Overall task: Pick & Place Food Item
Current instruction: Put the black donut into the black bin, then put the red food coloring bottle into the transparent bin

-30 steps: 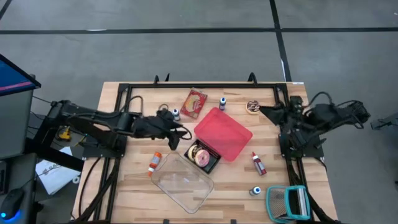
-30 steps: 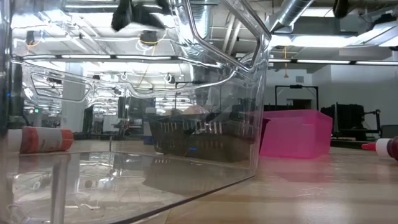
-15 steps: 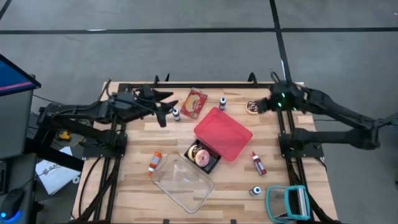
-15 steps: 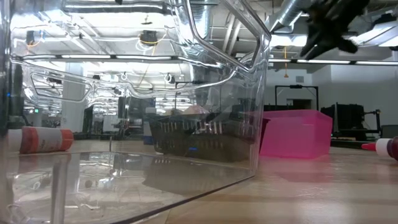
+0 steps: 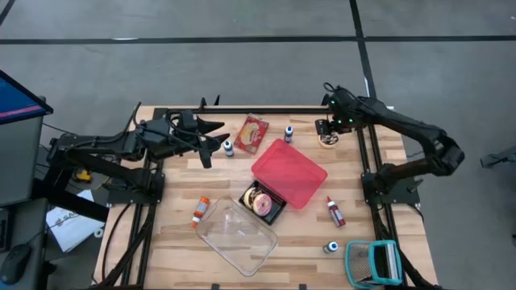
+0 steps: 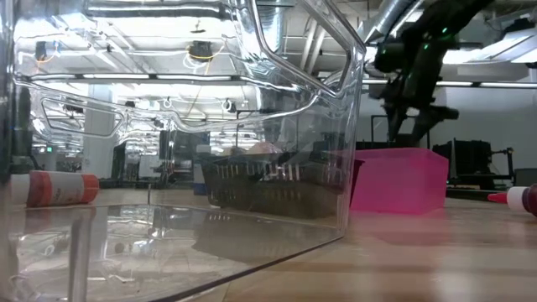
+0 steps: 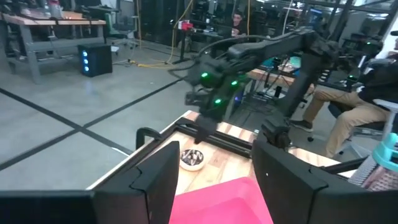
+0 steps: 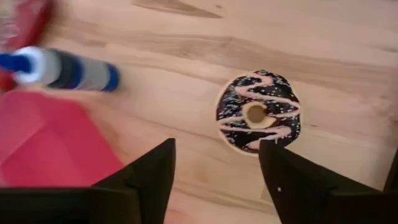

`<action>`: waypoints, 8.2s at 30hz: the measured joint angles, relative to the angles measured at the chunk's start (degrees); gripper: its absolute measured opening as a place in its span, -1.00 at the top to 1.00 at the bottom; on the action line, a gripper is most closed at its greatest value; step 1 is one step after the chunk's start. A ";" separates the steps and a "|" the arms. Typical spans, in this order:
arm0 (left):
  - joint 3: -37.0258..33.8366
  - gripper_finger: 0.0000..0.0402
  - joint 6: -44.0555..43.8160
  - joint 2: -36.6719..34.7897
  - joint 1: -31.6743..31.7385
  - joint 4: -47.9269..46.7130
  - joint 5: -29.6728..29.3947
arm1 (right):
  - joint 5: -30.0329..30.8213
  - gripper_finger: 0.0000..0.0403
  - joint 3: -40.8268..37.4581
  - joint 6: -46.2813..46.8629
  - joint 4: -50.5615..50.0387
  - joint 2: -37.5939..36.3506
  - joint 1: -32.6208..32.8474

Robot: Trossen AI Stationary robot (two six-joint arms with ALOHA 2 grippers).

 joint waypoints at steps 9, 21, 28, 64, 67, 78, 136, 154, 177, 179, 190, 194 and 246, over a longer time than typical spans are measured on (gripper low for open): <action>0.00 0.05 -0.25 0.00 -2.30 0.02 -0.01 | 10.23 -0.10 0.00 5.01 -0.30 6.06 -0.38; 0.00 0.06 1.53 0.00 -2.30 0.00 2.92 | 11.93 -0.11 -6.05 16.08 1.88 6.19 -0.30; 0.00 0.06 1.92 -0.54 -2.27 0.00 2.96 | 12.04 -0.11 -8.51 20.47 5.10 6.19 -0.62; -0.02 0.10 2.79 -3.69 -2.03 3.65 2.92 | 12.24 -0.07 -11.91 28.36 16.37 13.59 -0.46; -0.02 0.10 2.79 -3.69 -2.03 3.65 2.92 | 12.42 0.05 -11.91 27.78 16.44 13.59 -0.57; -0.02 0.10 2.11 -3.69 -2.03 3.65 2.92 | 12.77 0.63 -11.89 23.59 19.05 10.66 1.31; -1.61 0.10 -0.44 -8.01 -7.54 -9.05 2.90 | 17.95 0.35 13.30 -18.55 21.74 21.65 62.14; -7.08 0.10 -3.05 -6.19 -12.02 -0.41 0.93 | 18.24 0.00 13.18 -22.64 24.61 26.23 62.63; -7.13 0.10 -3.29 -6.23 -12.02 0.04 0.93 | 17.48 0.02 13.22 -10.81 17.64 23.10 63.93; -7.13 0.10 -3.68 -6.23 -12.02 0.04 0.93 | 17.20 0.02 13.18 -10.79 17.00 23.23 64.10; -7.10 0.10 -2.76 -6.26 -12.02 -3.98 0.93 | 17.96 0.03 13.18 1.69 14.94 18.54 63.97; -7.10 0.10 -2.78 -6.51 -12.02 -7.53 0.95 | 18.12 0.03 13.18 11.70 11.50 13.90 65.00; -7.10 0.10 -3.02 -7.06 -12.00 -1.60 2.53 | -0.46 -0.24 -14.86 54.32 4.80 10.80 73.15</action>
